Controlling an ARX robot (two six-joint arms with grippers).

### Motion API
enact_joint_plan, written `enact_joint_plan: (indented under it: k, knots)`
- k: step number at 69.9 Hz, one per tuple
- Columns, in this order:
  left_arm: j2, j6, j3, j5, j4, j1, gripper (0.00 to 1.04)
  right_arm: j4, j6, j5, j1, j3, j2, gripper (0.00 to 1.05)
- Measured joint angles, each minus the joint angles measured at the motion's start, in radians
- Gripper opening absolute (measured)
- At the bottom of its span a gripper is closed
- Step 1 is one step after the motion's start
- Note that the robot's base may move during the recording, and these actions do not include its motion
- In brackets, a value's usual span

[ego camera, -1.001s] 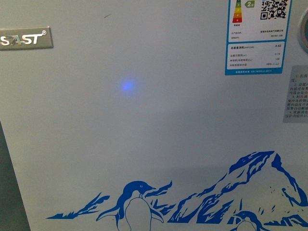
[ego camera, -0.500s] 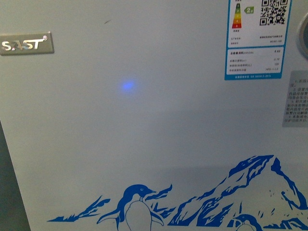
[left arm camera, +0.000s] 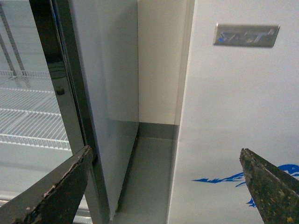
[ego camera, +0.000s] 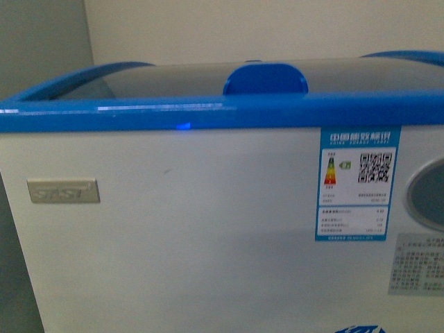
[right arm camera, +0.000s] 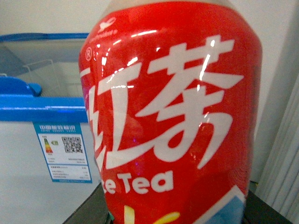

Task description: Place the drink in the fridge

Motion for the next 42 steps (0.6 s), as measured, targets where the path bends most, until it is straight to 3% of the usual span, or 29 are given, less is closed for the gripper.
enact_joint_plan:
  k: [42]
  knots:
    - [0.000,0.000,0.000,0.000,0.000,0.000,0.97,0.000,-0.002,0.000,0.000,0.000,0.000,0.37]
